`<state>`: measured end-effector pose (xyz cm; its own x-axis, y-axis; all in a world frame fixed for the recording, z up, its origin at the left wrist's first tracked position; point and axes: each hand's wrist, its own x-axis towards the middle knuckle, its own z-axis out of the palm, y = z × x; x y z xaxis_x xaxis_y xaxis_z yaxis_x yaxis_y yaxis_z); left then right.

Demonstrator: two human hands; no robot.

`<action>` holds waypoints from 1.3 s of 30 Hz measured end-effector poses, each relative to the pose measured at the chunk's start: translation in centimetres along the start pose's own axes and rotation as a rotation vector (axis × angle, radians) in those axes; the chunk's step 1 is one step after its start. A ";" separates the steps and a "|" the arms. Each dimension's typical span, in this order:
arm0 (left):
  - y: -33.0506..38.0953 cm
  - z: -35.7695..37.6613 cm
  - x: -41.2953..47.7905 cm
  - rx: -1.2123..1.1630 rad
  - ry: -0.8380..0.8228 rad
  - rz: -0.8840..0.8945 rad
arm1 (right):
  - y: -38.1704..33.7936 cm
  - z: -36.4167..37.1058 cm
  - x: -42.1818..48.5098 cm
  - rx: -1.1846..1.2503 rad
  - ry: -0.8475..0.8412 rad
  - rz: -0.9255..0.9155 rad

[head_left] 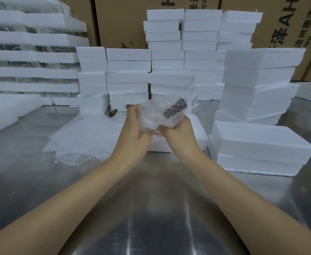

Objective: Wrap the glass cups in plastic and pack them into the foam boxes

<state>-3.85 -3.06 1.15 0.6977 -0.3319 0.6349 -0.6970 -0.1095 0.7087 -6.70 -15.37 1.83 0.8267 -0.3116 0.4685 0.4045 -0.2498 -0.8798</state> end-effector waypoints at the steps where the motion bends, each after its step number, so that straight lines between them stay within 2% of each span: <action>1: 0.2 0.2 -0.1 0.002 -0.022 0.005 | 0.1 -0.1 0.1 -0.011 0.017 0.011; 4: 0.4 0.8 -0.5 0.090 -0.053 0.030 | 0.2 -0.3 0.3 0.023 0.085 0.027; 6: 0.5 1.1 -0.9 0.046 -0.051 0.011 | 0.2 -0.3 0.3 -0.006 0.107 -0.007; 11: 0.7 0.9 -0.9 0.017 0.073 0.000 | -0.1 0.6 -0.3 -0.124 0.077 -0.136; 14: 0.5 0.8 -0.5 -0.019 0.098 -0.016 | -0.1 0.7 -0.5 -0.168 0.032 -0.130; 18: 0.0 0.5 0.0 -0.209 0.133 -0.097 | 0.4 0.8 -0.7 -0.086 -0.102 -0.140; 22: -0.3 -0.6 1.2 -0.470 0.067 -0.206 | 0.7 0.8 -1.1 -0.193 -0.197 -0.210; 26: -0.4 -1.0 1.7 -0.724 -0.007 -0.321 | 0.8 0.3 -0.9 -0.371 -0.175 -0.426; 29: -0.8 -0.7 1.5 -0.709 -0.034 -0.399 | 0.9 0.2 -0.6 -0.513 -0.076 -0.570; 31: -0.6 -0.5 1.2 -0.670 -0.040 -0.429 | 1.0 0.3 -0.6 -0.532 -0.024 -0.588; 33: -0.1 -0.3 1.2 -0.654 -0.031 -0.433 | 1.1 0.4 -0.5 -0.404 -0.050 -0.504; 35: 0.6 -0.3 1.2 -0.656 -0.090 -0.434 | 0.7 0.4 -0.5 -0.209 -0.056 -0.291; 37: 0.8 -0.3 1.3 -0.689 -0.138 -0.464 | 0.1 -0.1 0.0 0.109 -0.054 -0.064; 39: 1.1 -0.2 1.3 -0.753 -0.134 -0.534 | -0.1 -0.7 0.6 0.417 -0.093 0.059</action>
<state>-3.67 -3.39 2.81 0.8369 -0.5234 0.1600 0.0344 0.3421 0.9391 -6.50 -16.24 2.25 0.8774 -0.2254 0.4236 0.4627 0.1638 -0.8713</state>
